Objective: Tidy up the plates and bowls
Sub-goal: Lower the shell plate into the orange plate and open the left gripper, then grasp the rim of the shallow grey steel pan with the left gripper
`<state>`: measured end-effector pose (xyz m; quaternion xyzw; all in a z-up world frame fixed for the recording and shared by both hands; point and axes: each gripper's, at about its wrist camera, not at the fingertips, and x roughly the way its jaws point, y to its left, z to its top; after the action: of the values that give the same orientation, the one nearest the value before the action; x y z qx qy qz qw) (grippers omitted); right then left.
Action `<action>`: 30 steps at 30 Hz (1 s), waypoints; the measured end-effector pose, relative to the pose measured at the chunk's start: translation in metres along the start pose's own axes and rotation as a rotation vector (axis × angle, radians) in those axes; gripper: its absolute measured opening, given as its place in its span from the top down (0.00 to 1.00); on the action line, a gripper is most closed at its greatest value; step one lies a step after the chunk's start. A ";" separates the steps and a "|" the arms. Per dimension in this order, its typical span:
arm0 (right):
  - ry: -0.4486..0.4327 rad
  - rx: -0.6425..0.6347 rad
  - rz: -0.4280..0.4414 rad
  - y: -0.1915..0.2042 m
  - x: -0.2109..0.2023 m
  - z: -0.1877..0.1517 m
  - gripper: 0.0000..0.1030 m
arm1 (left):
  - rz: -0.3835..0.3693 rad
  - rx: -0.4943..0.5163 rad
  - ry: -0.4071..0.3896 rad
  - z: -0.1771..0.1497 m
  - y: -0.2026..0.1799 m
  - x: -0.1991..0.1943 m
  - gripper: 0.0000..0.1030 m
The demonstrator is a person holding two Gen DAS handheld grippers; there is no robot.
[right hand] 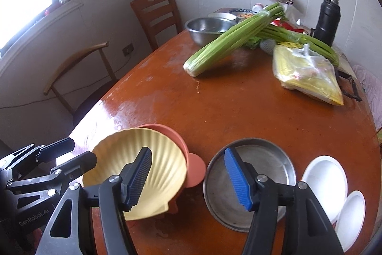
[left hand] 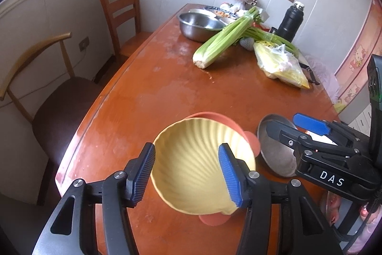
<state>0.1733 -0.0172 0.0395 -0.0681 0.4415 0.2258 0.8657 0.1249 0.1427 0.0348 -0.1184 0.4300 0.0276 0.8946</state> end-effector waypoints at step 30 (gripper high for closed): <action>-0.066 0.236 -0.055 -0.089 -0.069 -0.058 0.37 | -0.067 0.234 -0.037 0.011 -0.099 -0.011 0.43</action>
<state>0.1363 -0.1377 0.0519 0.0295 0.4342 0.1504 0.8877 0.1413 0.0497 0.0685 -0.0267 0.4094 -0.0504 0.9106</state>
